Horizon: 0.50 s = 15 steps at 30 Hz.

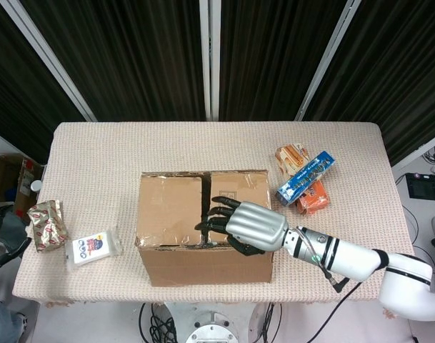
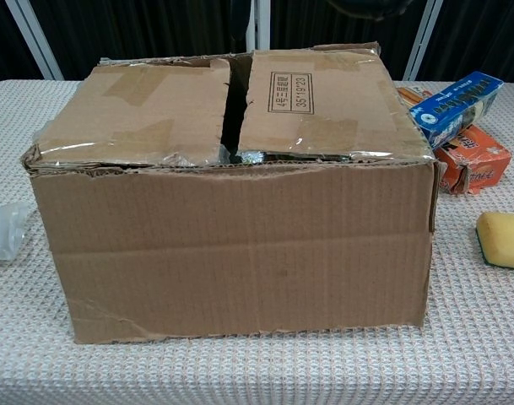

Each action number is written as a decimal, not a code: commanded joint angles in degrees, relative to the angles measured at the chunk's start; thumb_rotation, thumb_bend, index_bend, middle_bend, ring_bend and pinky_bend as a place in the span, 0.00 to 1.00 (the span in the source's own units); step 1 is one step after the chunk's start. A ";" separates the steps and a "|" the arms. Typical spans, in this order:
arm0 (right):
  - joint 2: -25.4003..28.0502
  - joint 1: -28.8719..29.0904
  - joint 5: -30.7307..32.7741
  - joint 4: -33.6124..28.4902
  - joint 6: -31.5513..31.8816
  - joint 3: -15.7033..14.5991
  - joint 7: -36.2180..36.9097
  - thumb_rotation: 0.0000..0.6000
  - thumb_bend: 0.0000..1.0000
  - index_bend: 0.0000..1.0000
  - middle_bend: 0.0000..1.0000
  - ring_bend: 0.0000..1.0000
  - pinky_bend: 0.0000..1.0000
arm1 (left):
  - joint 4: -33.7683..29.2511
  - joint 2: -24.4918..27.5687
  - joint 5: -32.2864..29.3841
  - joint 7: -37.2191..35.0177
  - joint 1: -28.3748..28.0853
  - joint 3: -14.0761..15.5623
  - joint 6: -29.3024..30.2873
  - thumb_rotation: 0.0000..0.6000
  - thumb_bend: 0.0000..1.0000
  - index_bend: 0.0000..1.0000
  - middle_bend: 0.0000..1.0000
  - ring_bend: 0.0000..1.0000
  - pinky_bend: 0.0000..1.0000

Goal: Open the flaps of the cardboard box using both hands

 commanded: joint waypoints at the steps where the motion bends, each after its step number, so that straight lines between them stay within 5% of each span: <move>1: -11.52 1.91 18.81 5.36 -7.69 1.45 -36.27 1.00 0.76 0.17 0.24 0.10 0.00 | 0.20 0.07 0.10 -0.35 0.08 0.05 0.03 0.00 0.00 0.13 0.12 0.07 0.15; 10: -15.47 7.73 36.78 6.18 -4.54 -3.35 -58.01 1.00 0.78 0.22 0.24 0.00 0.00 | 1.17 -0.18 0.14 -1.42 0.26 0.30 -0.28 0.00 0.00 0.12 0.12 0.07 0.15; 15: -17.35 10.91 42.49 5.67 -2.21 -5.12 -62.54 1.00 0.81 0.24 0.21 0.00 0.00 | 1.47 -0.47 0.30 -1.64 0.19 0.24 -0.25 0.00 0.00 0.12 0.12 0.07 0.15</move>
